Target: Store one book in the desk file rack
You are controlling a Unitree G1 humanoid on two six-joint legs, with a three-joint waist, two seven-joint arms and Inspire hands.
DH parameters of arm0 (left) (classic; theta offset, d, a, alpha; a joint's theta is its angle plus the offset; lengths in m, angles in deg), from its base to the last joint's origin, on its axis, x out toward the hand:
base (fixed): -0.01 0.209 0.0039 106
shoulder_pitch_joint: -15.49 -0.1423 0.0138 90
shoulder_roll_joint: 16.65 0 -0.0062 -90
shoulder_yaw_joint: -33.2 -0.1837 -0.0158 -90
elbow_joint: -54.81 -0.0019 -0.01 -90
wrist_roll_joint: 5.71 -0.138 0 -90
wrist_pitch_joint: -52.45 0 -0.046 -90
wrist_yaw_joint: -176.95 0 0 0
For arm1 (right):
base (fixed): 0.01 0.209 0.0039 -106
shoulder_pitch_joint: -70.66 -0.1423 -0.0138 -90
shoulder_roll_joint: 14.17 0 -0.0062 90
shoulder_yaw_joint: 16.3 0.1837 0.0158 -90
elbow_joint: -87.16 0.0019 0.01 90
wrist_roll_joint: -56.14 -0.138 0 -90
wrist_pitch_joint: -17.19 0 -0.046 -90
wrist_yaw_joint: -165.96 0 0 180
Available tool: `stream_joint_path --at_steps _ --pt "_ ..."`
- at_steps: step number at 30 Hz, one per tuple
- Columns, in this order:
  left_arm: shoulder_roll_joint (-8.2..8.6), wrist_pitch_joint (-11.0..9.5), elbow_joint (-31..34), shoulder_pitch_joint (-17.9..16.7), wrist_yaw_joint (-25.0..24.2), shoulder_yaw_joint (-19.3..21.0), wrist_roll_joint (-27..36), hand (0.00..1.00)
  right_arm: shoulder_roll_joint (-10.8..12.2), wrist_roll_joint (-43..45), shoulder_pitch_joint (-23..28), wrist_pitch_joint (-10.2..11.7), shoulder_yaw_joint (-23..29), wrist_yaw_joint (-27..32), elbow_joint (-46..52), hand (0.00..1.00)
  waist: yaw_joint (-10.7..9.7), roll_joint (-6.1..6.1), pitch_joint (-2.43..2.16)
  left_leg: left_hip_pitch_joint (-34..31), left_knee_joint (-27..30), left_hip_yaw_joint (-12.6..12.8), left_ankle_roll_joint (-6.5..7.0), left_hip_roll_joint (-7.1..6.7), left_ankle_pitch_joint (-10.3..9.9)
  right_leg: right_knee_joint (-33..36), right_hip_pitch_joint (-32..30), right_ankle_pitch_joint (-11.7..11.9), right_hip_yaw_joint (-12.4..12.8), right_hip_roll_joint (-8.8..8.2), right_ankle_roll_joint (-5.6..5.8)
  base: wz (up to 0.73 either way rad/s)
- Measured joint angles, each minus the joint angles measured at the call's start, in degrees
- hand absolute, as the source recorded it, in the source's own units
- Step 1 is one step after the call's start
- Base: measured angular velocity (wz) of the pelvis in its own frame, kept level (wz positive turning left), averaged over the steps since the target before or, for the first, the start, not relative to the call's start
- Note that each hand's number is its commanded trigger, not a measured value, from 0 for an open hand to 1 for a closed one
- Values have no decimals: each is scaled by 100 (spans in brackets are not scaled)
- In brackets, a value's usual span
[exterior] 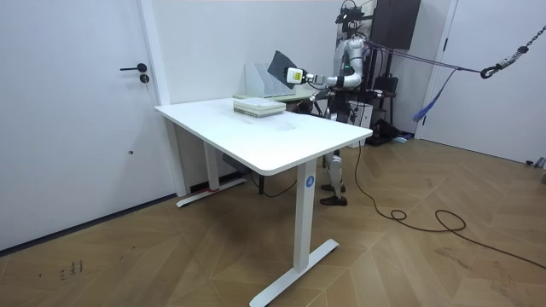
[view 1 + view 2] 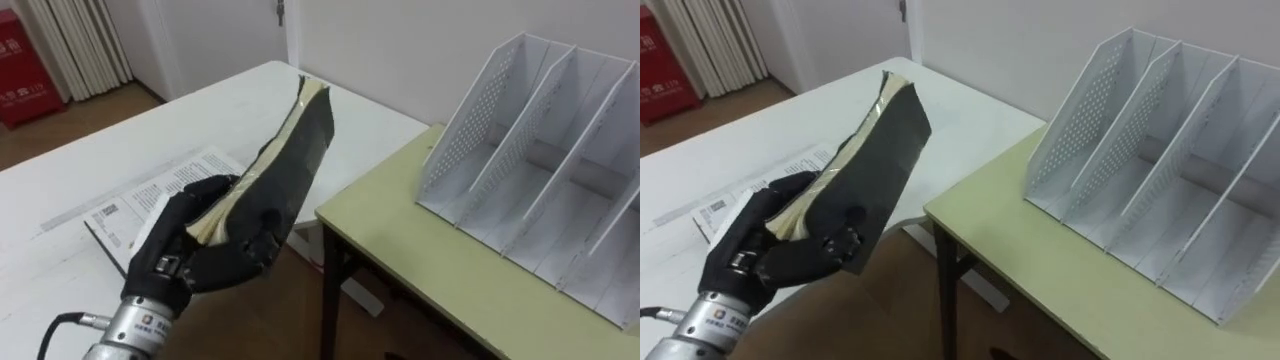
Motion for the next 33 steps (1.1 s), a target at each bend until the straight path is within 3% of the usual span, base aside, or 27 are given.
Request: stream_joint_path --at_steps 5,11,16,22,33 --pt "-67 3 -21 -196 -363 56 604 100 -62 -922 96 4 145 -130 979 0 -4 19 -7 39 -25 19 11 2 8 7 -2 1 26 -3 2 0" --pt "-35 31 -382 -321 -791 110 1335 100 -63 -1696 106 -8 285 -343 1252 0 -57 28 0 52 -19 80 11 13 7 22 -1 2 78 -13 3 -3" --pt "-4 181 -711 -301 -1219 233 1342 100 -80 -2290 96 -126 600 -595 1690 0 -124 71 20 -65 -10 123 18 29 -1 107 -111 2 64 -8 4 0" --pt "-23 477 -1075 -290 -1718 227 1461 100 -127 -3330 3 -260 750 -933 1719 0 -115 133 -14 -47 40 162 18 53 0 178 -151 1 120 -6 3 -4" --pt "-54 740 -1255 -286 -2323 103 1761 100 -136 -5216 -29 -457 481 -1576 1812 0 -62 120 -10 -77 -28 290 11 87 3 210 -256 2 253 6 -2 -7"
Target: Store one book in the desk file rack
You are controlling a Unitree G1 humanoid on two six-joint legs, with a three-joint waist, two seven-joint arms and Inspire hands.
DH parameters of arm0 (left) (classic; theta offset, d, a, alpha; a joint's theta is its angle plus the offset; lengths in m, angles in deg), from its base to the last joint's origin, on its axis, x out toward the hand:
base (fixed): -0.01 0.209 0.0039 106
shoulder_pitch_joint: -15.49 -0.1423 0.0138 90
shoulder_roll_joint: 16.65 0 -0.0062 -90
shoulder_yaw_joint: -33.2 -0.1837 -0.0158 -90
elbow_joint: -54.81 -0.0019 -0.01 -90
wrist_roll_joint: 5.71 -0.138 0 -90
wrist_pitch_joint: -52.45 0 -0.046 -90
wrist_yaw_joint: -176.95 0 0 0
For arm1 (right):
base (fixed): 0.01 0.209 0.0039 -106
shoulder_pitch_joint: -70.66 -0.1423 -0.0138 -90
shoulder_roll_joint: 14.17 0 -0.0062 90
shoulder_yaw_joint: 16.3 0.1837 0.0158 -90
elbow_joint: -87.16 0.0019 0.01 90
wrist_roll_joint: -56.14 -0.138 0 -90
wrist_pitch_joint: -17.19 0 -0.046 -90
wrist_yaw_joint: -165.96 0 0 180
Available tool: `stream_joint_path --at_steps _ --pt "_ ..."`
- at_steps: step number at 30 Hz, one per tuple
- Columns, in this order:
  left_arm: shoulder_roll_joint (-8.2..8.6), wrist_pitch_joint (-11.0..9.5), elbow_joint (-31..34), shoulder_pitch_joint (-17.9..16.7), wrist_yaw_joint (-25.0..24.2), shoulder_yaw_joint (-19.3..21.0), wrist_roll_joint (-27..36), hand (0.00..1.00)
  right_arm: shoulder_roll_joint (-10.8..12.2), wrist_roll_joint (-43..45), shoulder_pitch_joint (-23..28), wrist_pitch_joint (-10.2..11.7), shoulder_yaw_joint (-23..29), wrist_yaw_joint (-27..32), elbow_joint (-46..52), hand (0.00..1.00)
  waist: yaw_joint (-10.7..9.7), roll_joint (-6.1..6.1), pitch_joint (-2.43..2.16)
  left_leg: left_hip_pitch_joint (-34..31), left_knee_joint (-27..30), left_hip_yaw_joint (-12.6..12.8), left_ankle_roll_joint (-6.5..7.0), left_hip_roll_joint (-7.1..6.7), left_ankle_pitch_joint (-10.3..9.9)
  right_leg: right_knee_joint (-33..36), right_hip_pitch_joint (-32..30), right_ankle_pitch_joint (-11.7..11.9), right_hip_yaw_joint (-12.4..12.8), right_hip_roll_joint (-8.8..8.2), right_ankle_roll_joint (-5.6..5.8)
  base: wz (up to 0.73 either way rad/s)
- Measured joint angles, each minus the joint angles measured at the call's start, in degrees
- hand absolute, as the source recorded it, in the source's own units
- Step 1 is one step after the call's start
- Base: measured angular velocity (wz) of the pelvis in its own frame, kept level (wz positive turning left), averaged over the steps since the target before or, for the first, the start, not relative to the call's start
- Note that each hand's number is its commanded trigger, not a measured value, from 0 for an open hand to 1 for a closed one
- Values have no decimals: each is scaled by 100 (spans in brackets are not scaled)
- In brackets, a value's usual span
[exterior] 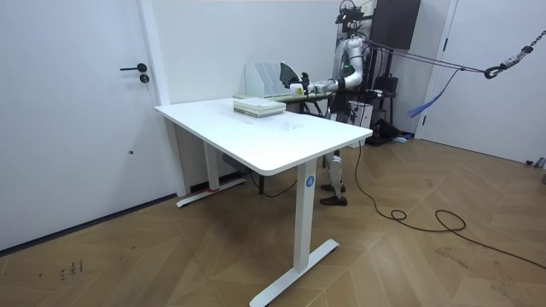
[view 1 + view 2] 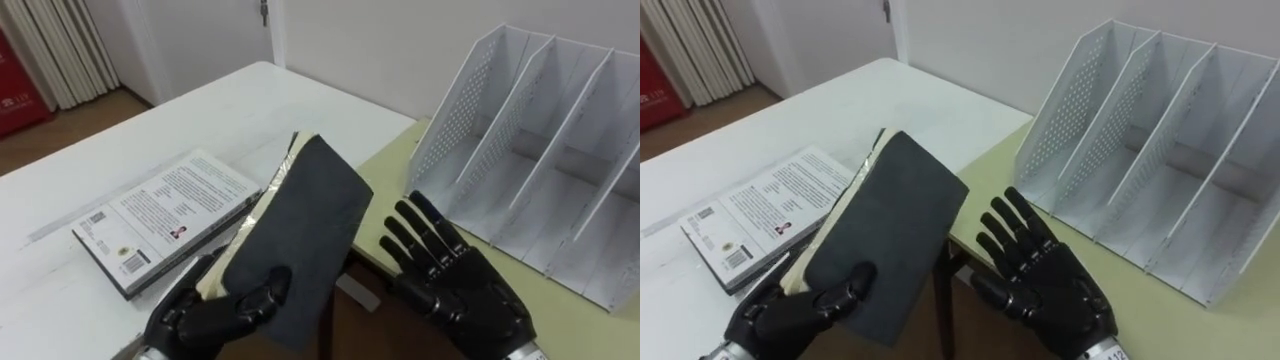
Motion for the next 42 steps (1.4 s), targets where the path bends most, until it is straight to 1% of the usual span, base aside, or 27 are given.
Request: stream_joint_path --at_steps 1,3,5,8,11,19,22,27,28,29,30,32,33,35,37,42 --pt "-26 39 -2 2 -118 -8 30 100 -10 -152 0 -14 -44 -50 50 0 -1 -1 -1 -2 4 12 0 -1 0 -2 -7 0 2 1 0 -4" --pt "-71 48 -1 4 -266 -10 169 100 -7 -169 0 -61 -43 -100 86 0 -10 -4 -5 -4 13 21 1 -3 0 -4 -12 0 8 11 0 -2" --pt "-193 61 -1 4 -376 -10 273 100 4 -165 -1 -64 -87 -138 91 0 -23 0 -7 2 12 22 1 -2 0 -3 -11 1 25 13 1 0" --pt "-306 60 -28 4 -405 -58 453 100 -12 -173 -1 -64 -174 -176 90 0 -30 8 -7 8 8 20 1 1 0 -3 -8 1 43 1 0 0" --pt "-367 60 -93 10 -402 -141 678 100 -45 -195 0 -53 -269 -176 88 0 -38 10 -5 -19 12 18 0 4 -2 0 -24 1 42 21 0 0" --pt "-365 60 -111 32 -403 -268 1176 100 -69 -396 7 -35 -547 -218 88 0 -19 0 6 -86 77 24 -1 10 -6 82 -116 2 83 24 0 -1" --pt "-333 59 -110 69 -408 -296 1349 100 -56 -440 6 84 -647 -285 87 0 -19 -9 12 -145 120 18 -1 15 -9 103 -167 7 78 18 -9 0" --pt "-336 57 -110 237 -419 -359 1563 100 -40 -496 7 140 -738 -405 86 0 58 -3 16 -232 197 10 -2 24 -11 150 -256 21 67 7 -27 0" --pt "-325 57 -110 305 -419 -387 1635 100 -62 -518 7 133 -782 -440 86 0 90 -2 17 -276 208 9 -3 26 -11 176 -285 21 66 3 -27 0" --pt "-323 57 -99 391 -429 -454 1764 100 -144 -517 6 124 -925 -442 86 0 116 -2 17 -288 202 11 -3 29 -13 181 -291 21 66 1 -28 0" --pt "-322 55 -81 426 -435 -501 1852 100 -178 -502 5 97 -1017 -444 92 0 124 -2 17 -292 198 12 -3 29 -14 185 -291 20 68 1 -28 0" --pt "-311 43 -6 555 -472 -648 2174 100 -200 -302 5 -6 -1319 -480 99 0 134 0 15 -293 200 14 -3 31 -14 192 -293 20 71 2 -28 0" --pt "-310 42 -2 580 -510 -671 2243 100 -202 -279 5 -22 -1374 -501 100 0 136 2 14 -293 201 15 -3 31 -14 193 -293 20 71 1 -28 0" --pt "-303 41 75 597 -625 -685 2333 100 -202 -92 5 -111 -1394 -583 107 0 148 6 10 -290 202 26 -2 31 -14 207 -305 19 78 -2 -28 0" --pt "-304 42 102 596 -723 -690 2397 100 -229 -77 2 -112 -1383 -607 107 0 169 4 6 -295 207 40 -2 32 -13 238 -352 19 91 -3 -28 -5" --pt "-310 42 113 596 -741 -760 2675 100 -251 35 1 -115 -1434 -640 105 0 184 -9 9 -310 213 50 -2 38 -13 286 -364 18 101 -2 -28 -1"
